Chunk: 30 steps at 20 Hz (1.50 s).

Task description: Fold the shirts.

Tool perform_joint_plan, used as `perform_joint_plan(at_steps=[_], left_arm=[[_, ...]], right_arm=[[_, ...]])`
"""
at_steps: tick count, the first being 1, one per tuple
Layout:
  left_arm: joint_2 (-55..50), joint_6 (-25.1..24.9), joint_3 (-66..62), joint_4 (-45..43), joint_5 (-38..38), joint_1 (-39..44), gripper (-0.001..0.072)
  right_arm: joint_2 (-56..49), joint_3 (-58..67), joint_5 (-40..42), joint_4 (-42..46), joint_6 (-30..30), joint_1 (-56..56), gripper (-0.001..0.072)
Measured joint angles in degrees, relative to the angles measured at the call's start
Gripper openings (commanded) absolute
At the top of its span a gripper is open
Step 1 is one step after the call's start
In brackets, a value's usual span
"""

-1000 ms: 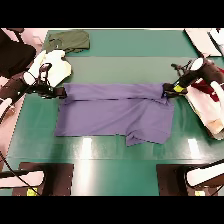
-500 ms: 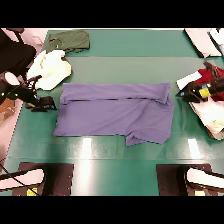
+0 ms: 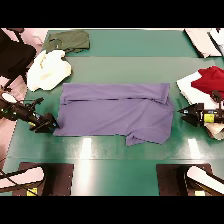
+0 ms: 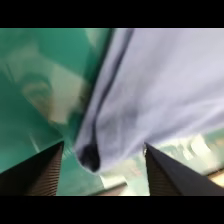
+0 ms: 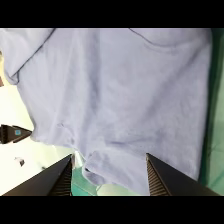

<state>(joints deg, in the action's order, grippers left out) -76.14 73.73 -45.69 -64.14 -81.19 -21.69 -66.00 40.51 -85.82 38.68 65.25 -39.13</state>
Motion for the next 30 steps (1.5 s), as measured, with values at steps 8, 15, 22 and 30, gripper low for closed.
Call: perform_joint_plan(at_steps=[8, 15, 22, 30], left_arm=[[0.02, -0.79, 2.99, 4.26, 2.84, 1.42, 0.0469], [-0.04, -0.5, 3.65, 8.0, 9.46, 8.0, 0.0022], [1.53, -0.13, 3.63, 8.31, 7.76, 9.09, 0.0023], [4.31, -0.07, 3.63, 8.28, 6.6, 9.16, 0.0023]], right_arm=[[2.16, 0.33, -0.15, 1.27, -0.81, -0.22, 0.0522], [1.68, 0.39, -0.13, 7.85, 1.33, 2.89, 0.0505], [1.68, -7.54, 1.46, 13.81, 3.63, 2.34, 0.0506], [-6.95, -13.2, 7.04, 6.54, 0.07, 3.91, 0.0308]])
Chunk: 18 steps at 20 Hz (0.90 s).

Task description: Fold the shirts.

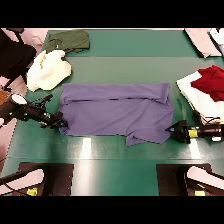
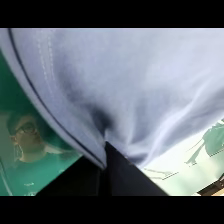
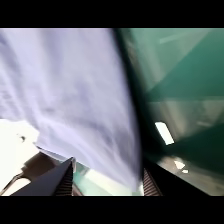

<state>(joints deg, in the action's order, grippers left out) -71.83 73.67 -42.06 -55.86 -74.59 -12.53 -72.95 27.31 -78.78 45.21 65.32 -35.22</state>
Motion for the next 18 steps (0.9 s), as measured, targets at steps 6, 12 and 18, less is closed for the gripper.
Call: perform_joint_plan(at_steps=[6, 12, 18], left_arm=[[0.44, 0.09, -0.02, 0.02, -1.2, 0.0, 0.0022], [6.05, 2.05, -3.74, 1.33, 1.68, 0.04, 0.0022], [9.44, 7.32, -11.87, 1.64, 11.34, 0.04, 0.0022]], right_arm=[[-0.37, 5.09, 4.2, -2.25, 0.13, 10.38, 0.0023], [13.94, 14.56, 4.5, -2.93, 7.56, 16.72, 0.0023], [14.53, 23.43, 13.33, -2.91, 12.11, 23.08, 0.0023]])
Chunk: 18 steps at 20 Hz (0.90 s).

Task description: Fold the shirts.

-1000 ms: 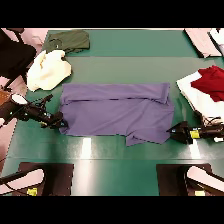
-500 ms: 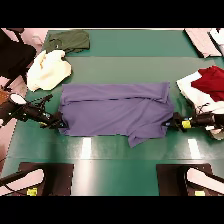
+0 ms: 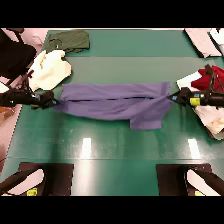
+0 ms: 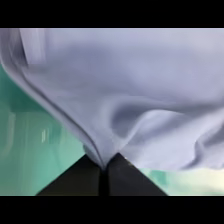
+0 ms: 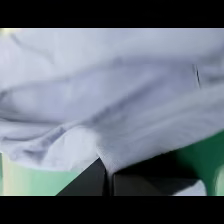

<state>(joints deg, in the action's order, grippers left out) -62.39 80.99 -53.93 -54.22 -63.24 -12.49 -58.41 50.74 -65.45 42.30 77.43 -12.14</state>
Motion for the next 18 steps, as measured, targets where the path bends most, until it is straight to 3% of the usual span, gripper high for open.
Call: perform_joint_plan(at_steps=[6, 10, 11, 12, 13, 14, 18], left_arm=[[-1.88, 3.61, -2.43, -0.46, 12.76, 0.0, 0.0023], [-7.32, 3.13, -2.73, 0.79, 17.4, 0.0, 0.0025], [-8.87, 2.14, -2.73, 1.92, 18.21, 0.0, 0.008], [-10.14, 1.11, -2.8, 3.15, 19.17, 0.0, 0.0312], [-11.32, 0.26, -2.82, 4.39, 20.31, 0.0, 0.0527], [-12.22, -0.28, -2.82, 5.18, 21.05, 0.0, 0.0584], [-13.9, -1.2, -3.06, 5.2, 23.54, -0.02, 0.0584]], right_arm=[[-11.37, 6.86, 8.24, -0.11, 0.96, 4.13, 0.0023], [-20.13, 10.67, 11.15, -0.09, 1.09, 5.7, 0.0048], [-22.21, 11.56, 11.76, -0.09, 1.11, 6.01, 0.018], [-24.46, 12.63, 12.31, -0.11, 1.11, 6.27, 0.0243], [-26.53, 13.68, 12.41, -0.15, 1.11, 6.4, 0.0263], [-28.06, 14.62, 12.44, -0.24, 1.11, 6.4, 0.0266], [-28.59, 16.83, 11.32, 0.11, 0.42, 4.92, 0.0276]])
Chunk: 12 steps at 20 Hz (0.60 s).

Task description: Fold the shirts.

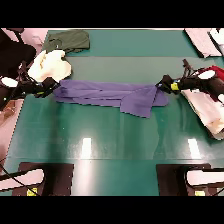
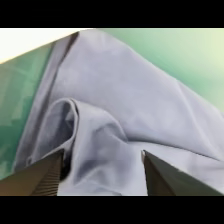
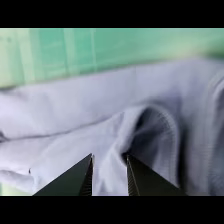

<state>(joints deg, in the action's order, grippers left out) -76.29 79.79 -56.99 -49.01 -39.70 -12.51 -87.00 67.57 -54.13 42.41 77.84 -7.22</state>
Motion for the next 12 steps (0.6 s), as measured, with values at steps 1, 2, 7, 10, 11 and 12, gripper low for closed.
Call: perform_joint_plan(at_steps=[1, 2, 7, 10, 11, 12], left_arm=[[-0.22, -0.04, -0.09, -0.57, 0.09, 0.0, 0.0584], [-0.35, -0.04, -0.15, -1.22, 0.02, -0.02, 0.0586], [-0.55, 0.72, -0.33, -1.46, -3.1, -0.07, 0.0695], [0.24, 0.66, -0.37, 1.42, -6.21, -0.07, 0.0694], [0.9, 0.48, -0.46, 2.12, -6.82, -0.04, 0.0694], [1.73, 0.33, -0.63, 2.69, -7.1, -0.04, 0.0694]], right_arm=[[1.25, 0.22, -1.53, 0.2, -0.22, -0.61, 0.0369], [2.86, 0.28, -3.76, 0.42, -0.44, -1.11, 0.0454], [10.23, -6.27, -13.11, 2.58, -0.68, -2.12, 0.0524], [11.72, -13.11, -15.23, 2.43, -1.66, -2.05, 0.0524], [11.82, -15.39, -15.41, 2.05, -2.16, -1.97, 0.0524], [11.78, -17.2, -15.37, 1.46, -2.71, -1.97, 0.0524]])
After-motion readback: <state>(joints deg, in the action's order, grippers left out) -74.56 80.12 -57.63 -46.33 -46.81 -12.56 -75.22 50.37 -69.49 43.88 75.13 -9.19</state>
